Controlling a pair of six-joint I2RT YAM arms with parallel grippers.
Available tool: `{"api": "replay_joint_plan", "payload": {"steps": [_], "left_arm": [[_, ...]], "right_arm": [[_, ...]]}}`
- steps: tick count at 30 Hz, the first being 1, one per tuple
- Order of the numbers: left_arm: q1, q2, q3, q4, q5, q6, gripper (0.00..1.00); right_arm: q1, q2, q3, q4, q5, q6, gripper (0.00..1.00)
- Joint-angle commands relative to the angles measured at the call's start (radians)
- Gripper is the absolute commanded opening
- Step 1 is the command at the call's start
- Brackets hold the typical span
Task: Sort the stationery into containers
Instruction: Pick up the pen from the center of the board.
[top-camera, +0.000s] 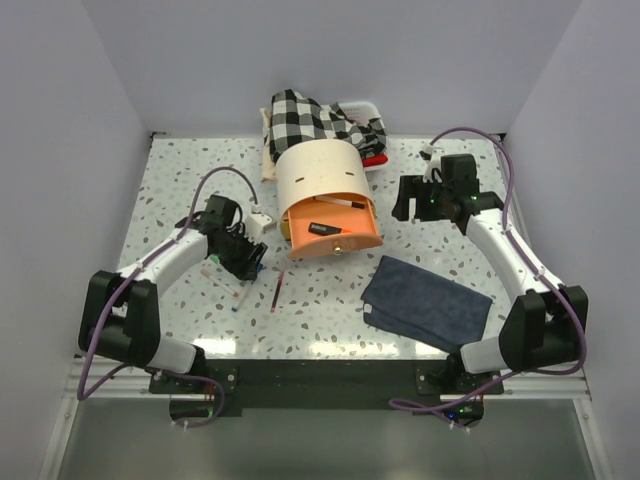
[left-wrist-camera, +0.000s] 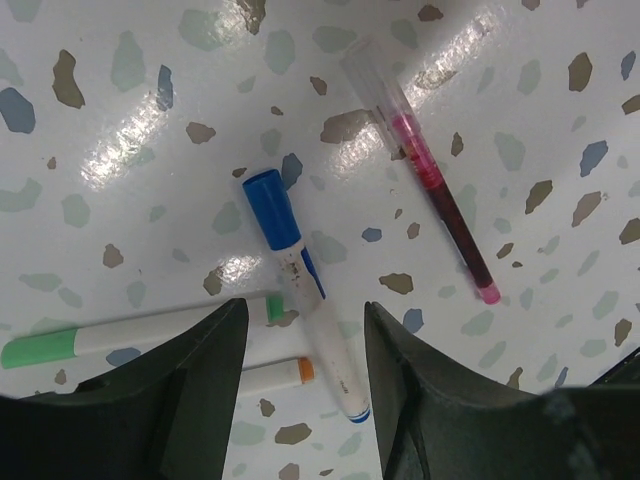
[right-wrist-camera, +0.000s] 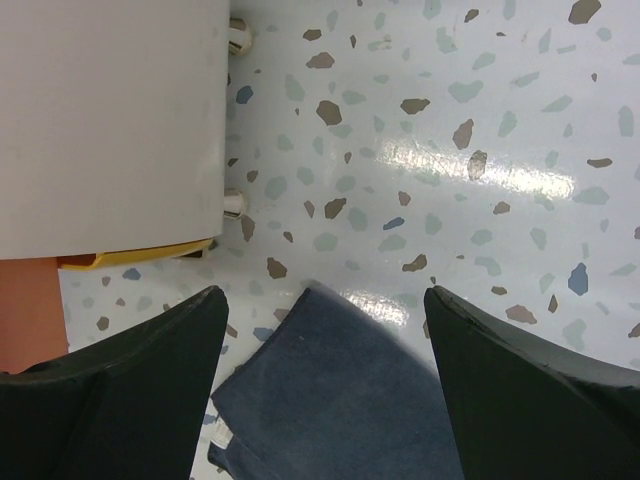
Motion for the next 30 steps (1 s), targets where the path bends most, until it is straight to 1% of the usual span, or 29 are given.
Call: {"api": "replay_joint_plan", "payload": {"steps": [1,8,12,21,30], "left_arm": [[0.01,-0.001,0.006,0.057,0.015,-0.072,0.56],[0.009,0.043,0.029,0.088,-0.049,-0.127,0.56],[0.007,0.069,0.03,0.098,-0.101,-0.151,0.53],[0.006,0.115,0.038,0.115,-0.12,-0.151,0.5],[-0.02,0.173,0.055,0.115,-0.142,-0.16,0.48]], "right_arm": [[-0.002,-0.051,-0.018,0.023,-0.009,0.013,0.84],[-0.003,-0.053,-0.033,0.032,-0.011,0.022,0.84],[-0.002,-0.056,-0.035,0.031,-0.006,0.018,0.84],[-0.002,-0.06,-0.05,0.043,-0.005,0.022,0.84],[-0.003,-0.077,-0.067,0.04,0.001,0.019,0.84]]}}
